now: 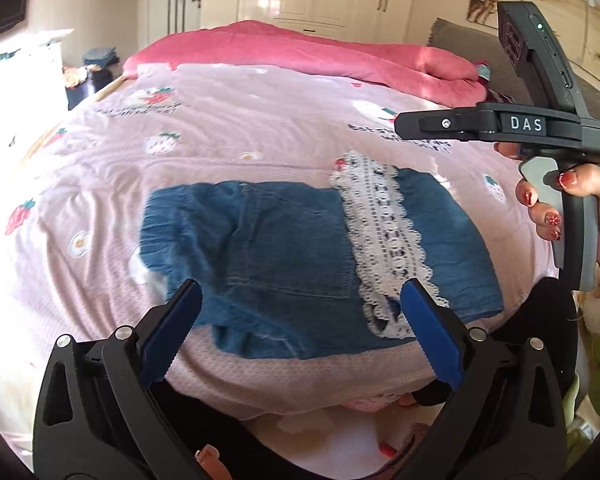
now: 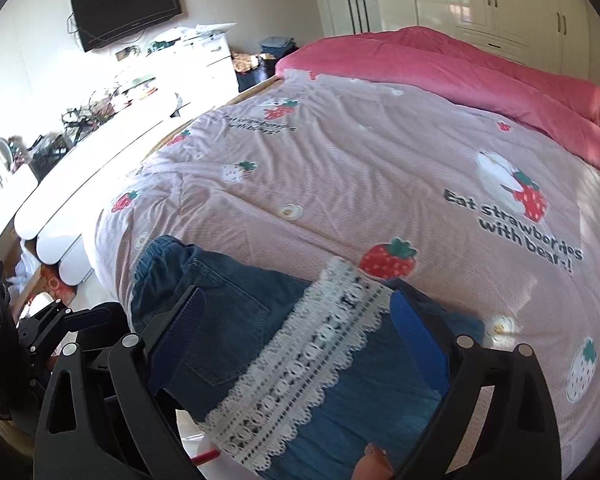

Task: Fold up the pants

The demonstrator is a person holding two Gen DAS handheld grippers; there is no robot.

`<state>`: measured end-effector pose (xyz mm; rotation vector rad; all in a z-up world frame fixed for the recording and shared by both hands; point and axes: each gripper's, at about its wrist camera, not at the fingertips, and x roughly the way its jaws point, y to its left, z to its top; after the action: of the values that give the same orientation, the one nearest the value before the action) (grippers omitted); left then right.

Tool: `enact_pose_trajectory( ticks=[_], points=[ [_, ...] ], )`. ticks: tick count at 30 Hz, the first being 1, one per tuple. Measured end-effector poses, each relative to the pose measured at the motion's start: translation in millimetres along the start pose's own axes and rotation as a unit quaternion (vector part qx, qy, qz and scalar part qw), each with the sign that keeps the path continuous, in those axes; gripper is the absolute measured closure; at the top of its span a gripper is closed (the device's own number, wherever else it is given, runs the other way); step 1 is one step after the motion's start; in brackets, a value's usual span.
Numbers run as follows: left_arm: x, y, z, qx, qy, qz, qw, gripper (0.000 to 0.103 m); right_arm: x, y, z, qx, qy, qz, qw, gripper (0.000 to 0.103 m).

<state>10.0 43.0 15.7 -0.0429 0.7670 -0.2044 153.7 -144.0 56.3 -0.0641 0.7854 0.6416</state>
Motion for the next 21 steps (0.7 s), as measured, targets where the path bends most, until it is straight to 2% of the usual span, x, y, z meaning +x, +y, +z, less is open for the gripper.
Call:
enact_pose_trajectory(
  ticks=[11,14,21],
  points=[
    [14.7,39.4,-12.4,-0.068,0.018,0.001,0.9975,0.01,51.3,50.8,24.8,-0.068,0.04,0.038,0.996,0.008],
    [18.8,45.1,-15.9,-0.077,0.02,0.002,0.9968,0.01,75.2,63.6,35.0,-0.081,0.068,0.055,0.993,0.008],
    [30.4,54.4,-20.5,-0.118,0.031,-0.03,0.9921,0.01,125.6,94.6,54.1,-0.101,0.129,0.112,0.98,0.008]
  ],
)
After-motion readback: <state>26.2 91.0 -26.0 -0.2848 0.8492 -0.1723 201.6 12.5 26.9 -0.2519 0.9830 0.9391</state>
